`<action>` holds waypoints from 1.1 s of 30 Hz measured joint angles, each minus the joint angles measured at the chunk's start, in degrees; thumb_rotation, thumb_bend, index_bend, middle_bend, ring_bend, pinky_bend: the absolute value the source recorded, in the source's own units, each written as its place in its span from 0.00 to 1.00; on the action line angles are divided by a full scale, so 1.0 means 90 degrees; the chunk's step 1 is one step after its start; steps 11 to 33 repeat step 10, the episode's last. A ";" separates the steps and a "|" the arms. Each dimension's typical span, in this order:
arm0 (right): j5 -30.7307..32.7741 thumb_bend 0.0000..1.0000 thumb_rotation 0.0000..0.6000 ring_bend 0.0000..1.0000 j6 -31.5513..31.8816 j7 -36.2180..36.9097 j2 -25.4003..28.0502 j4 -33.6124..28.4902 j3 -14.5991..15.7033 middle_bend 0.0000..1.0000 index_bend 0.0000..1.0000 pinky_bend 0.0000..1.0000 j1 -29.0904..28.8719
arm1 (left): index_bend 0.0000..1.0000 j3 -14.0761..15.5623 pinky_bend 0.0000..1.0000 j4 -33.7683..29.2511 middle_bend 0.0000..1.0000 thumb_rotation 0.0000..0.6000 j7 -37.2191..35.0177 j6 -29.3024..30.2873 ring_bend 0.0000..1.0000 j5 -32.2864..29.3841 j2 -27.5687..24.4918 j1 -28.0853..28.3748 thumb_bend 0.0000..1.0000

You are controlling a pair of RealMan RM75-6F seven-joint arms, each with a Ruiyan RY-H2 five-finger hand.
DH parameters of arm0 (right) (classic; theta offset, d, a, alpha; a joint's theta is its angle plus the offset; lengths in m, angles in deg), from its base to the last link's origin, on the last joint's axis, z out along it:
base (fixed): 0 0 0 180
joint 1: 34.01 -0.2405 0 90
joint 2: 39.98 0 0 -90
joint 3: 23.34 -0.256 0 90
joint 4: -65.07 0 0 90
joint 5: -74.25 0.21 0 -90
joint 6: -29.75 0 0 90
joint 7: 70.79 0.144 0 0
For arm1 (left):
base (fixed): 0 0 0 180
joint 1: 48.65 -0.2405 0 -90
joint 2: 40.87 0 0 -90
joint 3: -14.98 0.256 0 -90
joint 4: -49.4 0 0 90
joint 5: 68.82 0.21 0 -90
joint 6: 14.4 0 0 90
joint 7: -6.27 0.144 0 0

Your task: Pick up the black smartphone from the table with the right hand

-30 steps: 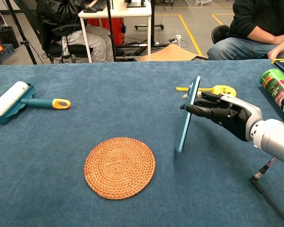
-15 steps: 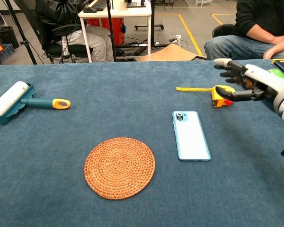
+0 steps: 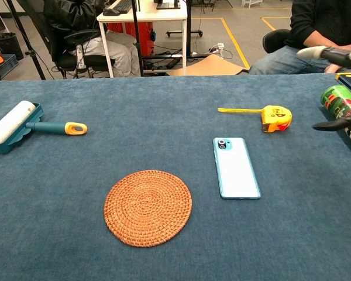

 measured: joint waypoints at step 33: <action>-0.0013 0.00 1.00 0.00 0.1542 -0.2373 0.1381 -0.1849 0.0574 0.00 0.00 0.00 0.1468 | 0.00 -0.0014 0.00 0.0171 0.00 1.00 -0.0021 0.0271 0.00 0.0266 0.0149 -0.0028 0.00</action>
